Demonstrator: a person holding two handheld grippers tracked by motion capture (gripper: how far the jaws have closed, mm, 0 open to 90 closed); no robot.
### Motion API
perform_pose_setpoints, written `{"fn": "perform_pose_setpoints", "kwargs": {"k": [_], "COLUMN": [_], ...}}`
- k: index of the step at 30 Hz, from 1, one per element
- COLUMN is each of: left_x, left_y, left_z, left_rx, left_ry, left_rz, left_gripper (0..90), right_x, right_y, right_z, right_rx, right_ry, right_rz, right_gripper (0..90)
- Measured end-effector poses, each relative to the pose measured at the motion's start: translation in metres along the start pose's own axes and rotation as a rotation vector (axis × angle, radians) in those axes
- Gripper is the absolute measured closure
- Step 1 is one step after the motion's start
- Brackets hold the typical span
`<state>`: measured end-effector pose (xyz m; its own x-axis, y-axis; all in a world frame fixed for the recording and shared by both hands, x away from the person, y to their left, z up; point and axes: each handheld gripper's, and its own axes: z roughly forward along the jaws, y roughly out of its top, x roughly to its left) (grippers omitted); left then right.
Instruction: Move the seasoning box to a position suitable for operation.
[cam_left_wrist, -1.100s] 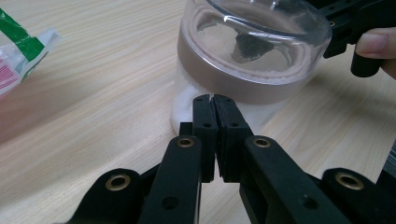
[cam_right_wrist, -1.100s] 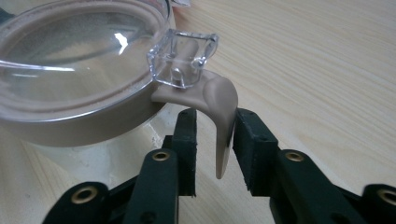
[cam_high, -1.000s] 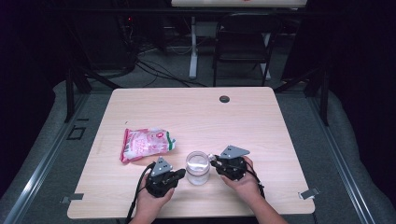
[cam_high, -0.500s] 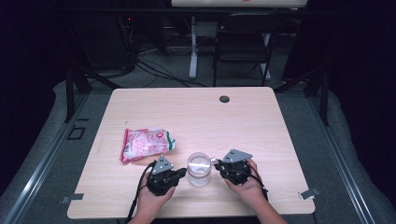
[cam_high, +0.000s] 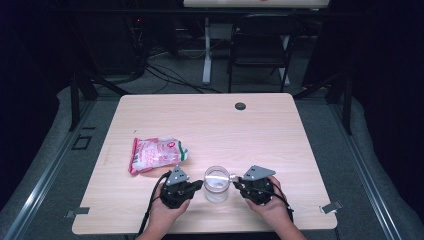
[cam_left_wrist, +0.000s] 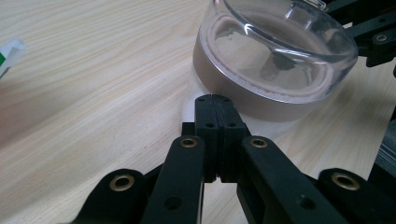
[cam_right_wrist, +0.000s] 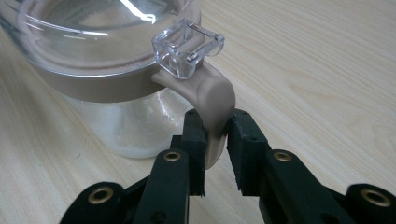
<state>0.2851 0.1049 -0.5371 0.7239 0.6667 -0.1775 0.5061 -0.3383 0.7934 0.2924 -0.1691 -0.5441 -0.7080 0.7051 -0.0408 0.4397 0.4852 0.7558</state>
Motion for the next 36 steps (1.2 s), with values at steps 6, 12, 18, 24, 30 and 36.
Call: {"fn": "perform_pose_setpoints", "kwargs": {"k": [6,12,18,24,30,36], "left_x": [0.004,0.002,0.007,0.011,0.014,0.016], "left_y": [0.003,0.003,0.005,0.006,0.007,0.008], "left_z": [-0.002,0.000,-0.005,-0.008,-0.011,-0.011], "left_rx": [-0.012,-0.010,-0.025,-0.033,-0.031,-0.037], "left_ry": [-0.001,0.005,0.014,0.019,0.028,0.037], "left_rz": [0.001,0.014,0.004,-0.010,-0.004,0.005], "left_gripper": [87.6,86.5,84.0,81.7,77.8,74.4], "right_x": [-0.002,-0.003,-0.008,-0.010,-0.008,-0.007], "right_y": [-0.002,-0.003,-0.004,-0.002,0.000,0.000], "right_z": [0.000,-0.001,0.000,-0.007,-0.016,-0.028], "right_rx": [-0.016,-0.015,-0.033,-0.054,-0.063,-0.092], "right_ry": [0.016,0.022,0.040,0.046,0.059,0.063], "right_rz": [-0.011,-0.015,0.025,0.050,0.004,-0.029], "right_gripper": [77.4,77.2,73.0,59.4,58.3,59.6]}}
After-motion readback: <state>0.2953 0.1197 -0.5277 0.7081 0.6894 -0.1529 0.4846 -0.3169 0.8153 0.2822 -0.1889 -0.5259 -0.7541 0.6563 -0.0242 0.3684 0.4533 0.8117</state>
